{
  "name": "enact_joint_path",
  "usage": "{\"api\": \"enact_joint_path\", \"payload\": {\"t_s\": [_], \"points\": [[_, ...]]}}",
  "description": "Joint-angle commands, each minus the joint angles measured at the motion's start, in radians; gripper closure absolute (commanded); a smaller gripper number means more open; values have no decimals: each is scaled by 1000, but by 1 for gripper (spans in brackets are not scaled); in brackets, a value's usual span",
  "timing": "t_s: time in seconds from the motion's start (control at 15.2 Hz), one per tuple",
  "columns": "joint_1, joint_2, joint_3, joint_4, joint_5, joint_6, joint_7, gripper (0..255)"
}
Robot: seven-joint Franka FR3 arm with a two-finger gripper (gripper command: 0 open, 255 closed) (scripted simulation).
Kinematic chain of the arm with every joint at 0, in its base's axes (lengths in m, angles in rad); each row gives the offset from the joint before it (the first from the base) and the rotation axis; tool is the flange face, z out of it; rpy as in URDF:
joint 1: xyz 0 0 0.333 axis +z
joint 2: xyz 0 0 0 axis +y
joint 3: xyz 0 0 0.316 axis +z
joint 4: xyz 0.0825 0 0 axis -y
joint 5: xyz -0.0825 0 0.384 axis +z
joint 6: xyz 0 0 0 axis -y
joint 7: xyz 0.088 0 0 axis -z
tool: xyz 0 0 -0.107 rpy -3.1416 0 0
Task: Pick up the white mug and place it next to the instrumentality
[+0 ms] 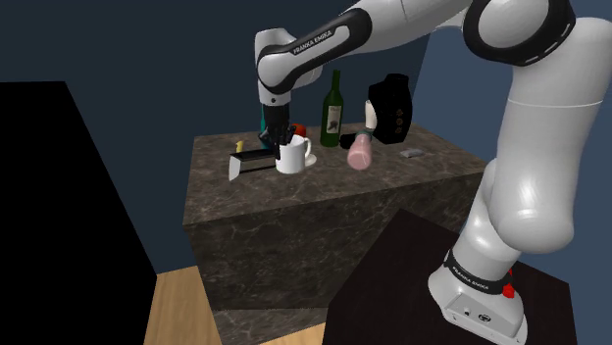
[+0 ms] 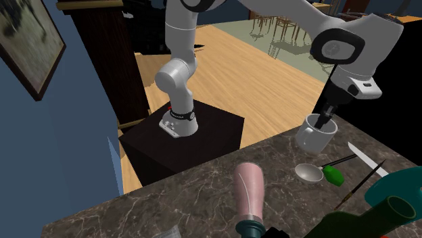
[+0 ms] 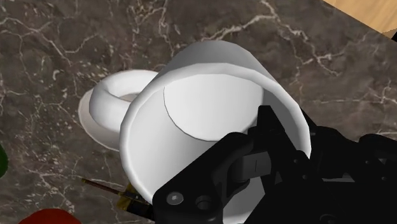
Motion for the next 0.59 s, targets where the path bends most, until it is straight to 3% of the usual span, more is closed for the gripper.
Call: {"api": "enact_joint_path", "payload": {"t_s": [0.0, 0.53], "points": [[-1, 11, 0, -13, 1, 25, -2, 255], [-2, 49, 1, -57, 5, 107, -4, 255]]}}
